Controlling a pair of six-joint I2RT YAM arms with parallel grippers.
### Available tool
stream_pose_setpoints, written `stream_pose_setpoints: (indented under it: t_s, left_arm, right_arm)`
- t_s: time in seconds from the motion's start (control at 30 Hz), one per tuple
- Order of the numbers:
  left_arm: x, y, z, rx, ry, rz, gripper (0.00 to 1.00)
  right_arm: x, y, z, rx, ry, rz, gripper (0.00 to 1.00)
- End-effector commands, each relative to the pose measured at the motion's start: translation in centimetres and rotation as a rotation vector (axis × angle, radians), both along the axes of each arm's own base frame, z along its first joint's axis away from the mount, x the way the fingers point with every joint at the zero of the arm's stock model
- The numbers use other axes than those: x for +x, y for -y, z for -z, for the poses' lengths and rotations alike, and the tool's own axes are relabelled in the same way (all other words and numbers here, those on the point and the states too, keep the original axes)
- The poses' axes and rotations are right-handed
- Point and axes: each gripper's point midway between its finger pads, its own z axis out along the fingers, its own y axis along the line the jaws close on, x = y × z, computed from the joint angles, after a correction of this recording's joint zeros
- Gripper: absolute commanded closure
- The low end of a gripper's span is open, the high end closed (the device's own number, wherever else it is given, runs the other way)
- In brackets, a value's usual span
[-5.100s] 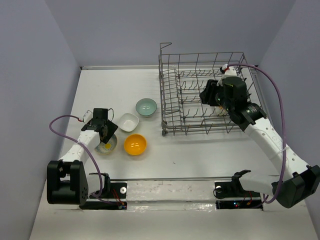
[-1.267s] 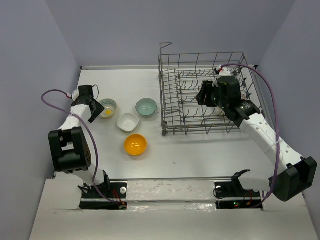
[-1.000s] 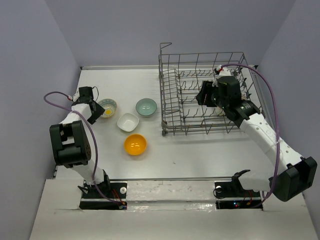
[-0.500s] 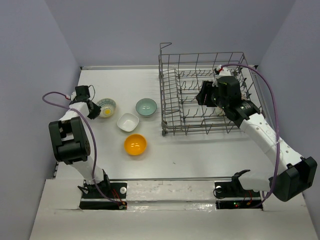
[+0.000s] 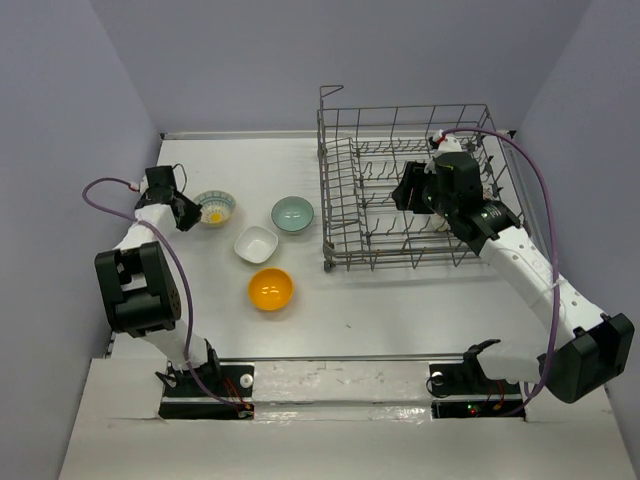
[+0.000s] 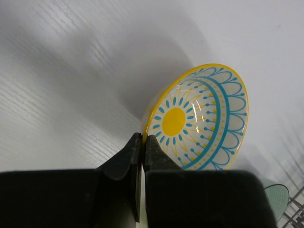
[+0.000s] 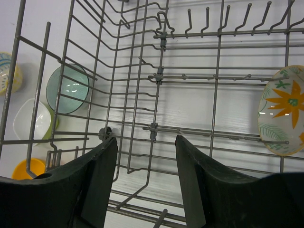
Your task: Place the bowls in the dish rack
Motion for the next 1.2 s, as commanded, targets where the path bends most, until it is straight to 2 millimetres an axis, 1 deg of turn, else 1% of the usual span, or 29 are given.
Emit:
stream_pose_setpoints:
  t_s: [0.0, 0.07, 0.1, 0.13, 0.17, 0.23, 0.27, 0.33, 0.37, 0.4, 0.43, 0.47, 0.5, 0.53, 0.57, 0.6, 0.67, 0.7, 0.73, 0.77, 0.8, 0.83, 0.93, 0.97, 1.0, 1.03, 1.07, 1.1, 1.17]
  left_arm:
    - [1.6, 0.1, -8.5, 0.033, 0.219, 0.03, 1.0]
    - [1.4, 0.2, -9.7, 0.036, 0.244, 0.031, 1.0]
    - [1.2, 0.3, -10.8, 0.041, 0.269, 0.034, 1.0]
    - [1.1, 0.3, -11.4, 0.043, 0.284, 0.036, 1.0]
    - [0.8, 0.5, -12.8, 0.048, 0.318, 0.044, 1.0]
    - [0.4, 0.7, -14.7, 0.064, 0.36, 0.055, 1.0]
    - [0.0, 0.9, -16.5, 0.079, 0.399, 0.063, 1.0]
    - [-0.5, 1.5, -18.5, 0.105, 0.439, 0.09, 1.0]
    - [-0.9, 2.5, -20.5, 0.117, 0.482, 0.115, 1.0]
    - [-1.1, 3.1, -21.7, 0.128, 0.512, 0.134, 1.0]
    - [-1.4, 3.5, -22.5, 0.155, 0.522, 0.152, 1.0]
    - [-1.9, 4.2, -24.1, 0.175, 0.556, 0.169, 1.0]
    - [-2.2, 5.9, -25.8, 0.185, 0.588, 0.218, 1.0]
    - [-2.3, 6.7, -26.7, 0.195, 0.602, 0.24, 1.0]
    - [-2.4, 7.5, -27.5, 0.205, 0.613, 0.265, 1.0]
    - [-2.7, 9.7, -28.9, 0.207, 0.633, 0.334, 1.0]
    - [-2.9, 11.6, -29.7, 0.203, 0.644, 0.388, 1.0]
    - [-2.8, 12.4, -30.6, 0.205, 0.66, 0.414, 1.0]
    - [-2.9, 13.5, -30.8, 0.214, 0.661, 0.429, 1.0]
    - [-3.0, 14.2, -30.9, 0.212, 0.664, 0.445, 1.0]
    - [-2.8, 14.9, -31.3, 0.21, 0.67, 0.463, 1.0]
    - [-3.0, 16.2, -31.3, 0.203, 0.673, 0.496, 1.0]
    - [-2.8, 18.4, -31.4, 0.192, 0.676, 0.541, 1.0]
    - [-3.0, 19.6, -31.3, 0.19, 0.677, 0.562, 1.0]
    - [-2.9, 20.3, -31.2, 0.189, 0.678, 0.572, 1.0]
    - [-2.8, 20.8, -31.0, 0.194, 0.674, 0.579, 1.0]
    - [-2.8, 21.9, -30.7, 0.191, 0.67, 0.6, 1.0]
    - [-2.8, 22.5, -30.6, 0.186, 0.671, 0.61, 1.0]
    - [-3.0, 24.0, -30.5, 0.176, 0.673, 0.633, 1.0]
  right_arm:
    - [0.3, -0.2, -2.2, 0.036, 0.064, 0.007, 0.42]
    - [0.3, -0.3, -2.1, 0.039, 0.058, 0.008, 0.43]
    - [0.3, -0.3, -2.3, 0.042, 0.061, 0.007, 0.43]
    - [0.3, -0.4, -2.4, 0.046, 0.062, 0.008, 0.43]
    - [0.3, -0.4, -2.4, 0.046, 0.061, 0.007, 0.43]
    - [0.3, -0.7, -3.0, 0.064, 0.067, -0.004, 0.43]
    - [0.3, -0.9, -3.3, 0.075, 0.071, -0.008, 0.43]
    - [0.1, -1.5, -4.1, 0.102, 0.076, -0.039, 0.43]
    - [0.2, -1.9, -4.3, 0.113, 0.072, -0.052, 0.43]
    - [0.1, -2.2, -4.8, 0.124, 0.08, -0.068, 0.43]
    - [0.0, -3.1, -5.4, 0.153, 0.076, -0.107, 0.43]
    - [0.0, -3.5, -5.9, 0.168, 0.078, -0.125, 0.43]
    - [-0.1, -4.4, -5.9, 0.193, 0.061, -0.163, 0.43]
    - [-0.1, -4.9, -6.4, 0.211, 0.064, -0.184, 0.44]
    - [0.0, -5.5, -7.7, 0.238, 0.086, -0.209, 0.46]
    - [-0.5, -6.5, -8.3, 0.278, 0.082, -0.26, 0.46]
    - [-0.4, -7.6, -9.3, 0.319, 0.087, -0.303, 0.46]
    - [-0.7, -8.6, -10.8, 0.347, 0.111, -0.337, 0.46]
    - [-1.0, -9.2, -11.5, 0.361, 0.121, -0.363, 0.46]
    - [-0.9, -9.9, -11.6, 0.364, 0.122, -0.374, 0.46]
    - [-1.3, -10.7, -12.9, 0.372, 0.145, -0.395, 0.46]
    - [-1.3, -11.1, -13.3, 0.374, 0.154, -0.401, 0.46]
    - [-1.0, -11.9, -14.1, 0.376, 0.17, -0.402, 0.46]
    - [-1.1, -12.3, -14.2, 0.378, 0.171, -0.408, 0.46]
    - [-0.9, -12.4, -14.2, 0.379, 0.171, -0.405, 0.46]
    - [-0.9, -12.7, -14.5, 0.381, 0.176, -0.404, 0.46]
    - [-0.7, -12.6, -14.6, 0.381, 0.182, -0.398, 0.46]
    - [-0.8, -13.1, -14.5, 0.382, 0.177, -0.402, 0.46]
    - [-0.3, -13.1, -14.3, 0.378, 0.179, -0.389, 0.46]
